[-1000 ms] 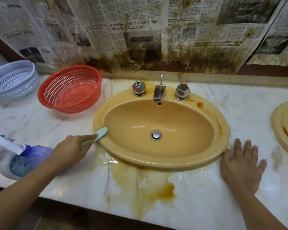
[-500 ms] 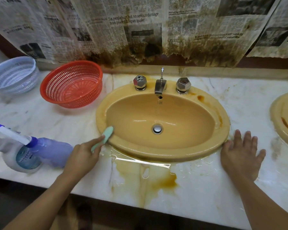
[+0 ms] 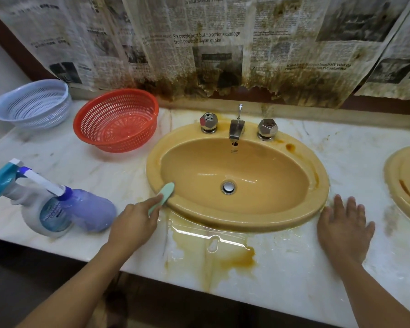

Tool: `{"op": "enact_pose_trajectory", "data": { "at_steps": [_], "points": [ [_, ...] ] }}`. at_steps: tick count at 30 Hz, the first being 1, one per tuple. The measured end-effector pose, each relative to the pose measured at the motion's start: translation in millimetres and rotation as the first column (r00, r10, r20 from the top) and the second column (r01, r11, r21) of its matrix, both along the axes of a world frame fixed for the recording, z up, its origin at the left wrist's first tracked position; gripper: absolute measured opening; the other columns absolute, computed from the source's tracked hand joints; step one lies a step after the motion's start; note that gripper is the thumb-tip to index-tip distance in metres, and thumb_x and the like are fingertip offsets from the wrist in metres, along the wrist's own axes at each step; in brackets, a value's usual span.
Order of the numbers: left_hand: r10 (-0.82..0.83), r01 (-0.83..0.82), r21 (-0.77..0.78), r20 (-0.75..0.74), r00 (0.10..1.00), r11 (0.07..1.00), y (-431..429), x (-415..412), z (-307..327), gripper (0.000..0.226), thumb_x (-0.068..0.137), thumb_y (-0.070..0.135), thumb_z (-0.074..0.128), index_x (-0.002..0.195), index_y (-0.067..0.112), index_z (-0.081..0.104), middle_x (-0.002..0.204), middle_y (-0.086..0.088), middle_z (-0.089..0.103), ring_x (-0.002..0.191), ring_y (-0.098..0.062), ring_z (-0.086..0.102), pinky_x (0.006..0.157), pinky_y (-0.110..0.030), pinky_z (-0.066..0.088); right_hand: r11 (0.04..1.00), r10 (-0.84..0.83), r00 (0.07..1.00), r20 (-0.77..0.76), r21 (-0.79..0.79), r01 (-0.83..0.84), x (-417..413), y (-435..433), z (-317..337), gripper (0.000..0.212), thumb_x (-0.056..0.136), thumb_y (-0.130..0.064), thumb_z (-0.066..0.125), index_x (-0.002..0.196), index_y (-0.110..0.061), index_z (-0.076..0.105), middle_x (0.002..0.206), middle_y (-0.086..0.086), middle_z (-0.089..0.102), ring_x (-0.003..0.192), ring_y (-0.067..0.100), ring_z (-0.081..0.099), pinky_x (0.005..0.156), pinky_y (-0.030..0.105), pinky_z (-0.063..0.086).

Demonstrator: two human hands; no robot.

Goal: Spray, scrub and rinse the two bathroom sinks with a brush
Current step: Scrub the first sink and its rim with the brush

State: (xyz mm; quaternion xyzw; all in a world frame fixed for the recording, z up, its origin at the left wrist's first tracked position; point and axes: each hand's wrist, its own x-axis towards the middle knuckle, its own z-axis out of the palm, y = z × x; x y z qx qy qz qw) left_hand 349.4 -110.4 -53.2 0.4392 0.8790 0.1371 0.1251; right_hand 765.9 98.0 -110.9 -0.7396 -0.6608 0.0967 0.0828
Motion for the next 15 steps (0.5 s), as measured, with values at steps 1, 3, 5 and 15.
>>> {"op": "enact_pose_trajectory", "data": {
  "at_steps": [1,3,5,15],
  "points": [
    [-0.035,0.035,-0.033,-0.006,0.999,0.999,-1.0,5.2,4.5,0.040,0.103,0.041,0.052,0.143,0.045,0.056,0.111,-0.008,0.074,0.097,-0.029,0.065,0.068,-0.038,0.053,1.000,0.007,0.999,-0.036,0.011,-0.007,1.8,-0.2,4.0,0.062,0.103,-0.048,0.021,0.157,-0.022,0.035,0.167,0.008,0.027,0.154,0.030,0.020,0.122,0.057,0.014],
    [-0.028,0.030,-0.039,0.053,0.998,0.999,-1.4,9.6,10.2,0.044,0.102,0.044,0.052,0.146,0.043,0.052,0.117,-0.007,0.072,0.106,-0.030,0.063,0.072,-0.037,0.048,0.999,-0.016,0.971,-0.240,0.046,0.028,-1.5,-3.5,24.7,0.065,0.094,-0.048,0.031,0.146,-0.016,0.054,0.153,0.014,0.049,0.143,0.037,0.039,0.116,0.055,0.030],
    [0.043,-0.046,0.013,0.178,0.983,0.999,2.9,14.8,12.9,0.054,0.101,0.047,0.053,0.153,0.034,0.041,0.117,-0.010,0.070,0.110,-0.033,0.062,0.075,-0.038,0.046,0.992,-0.050,0.880,-0.472,0.079,0.099,-22.9,-14.5,51.4,0.050,0.093,-0.037,0.045,0.134,-0.016,0.066,0.128,0.017,0.067,0.123,0.038,0.057,0.100,0.049,0.044],
    [-0.204,0.036,0.303,0.544,0.814,0.952,18.5,102.2,40.0,0.039,0.107,0.016,0.043,0.145,0.021,0.039,0.100,0.001,0.064,0.084,-0.005,0.062,0.061,-0.012,0.043,0.838,0.151,0.696,-0.702,-0.283,-0.467,-207.3,-112.7,116.6,0.053,0.098,-0.049,0.058,0.070,-0.004,0.062,0.059,0.007,0.052,0.059,0.016,0.044,0.058,0.033,0.032]
  ]
}}
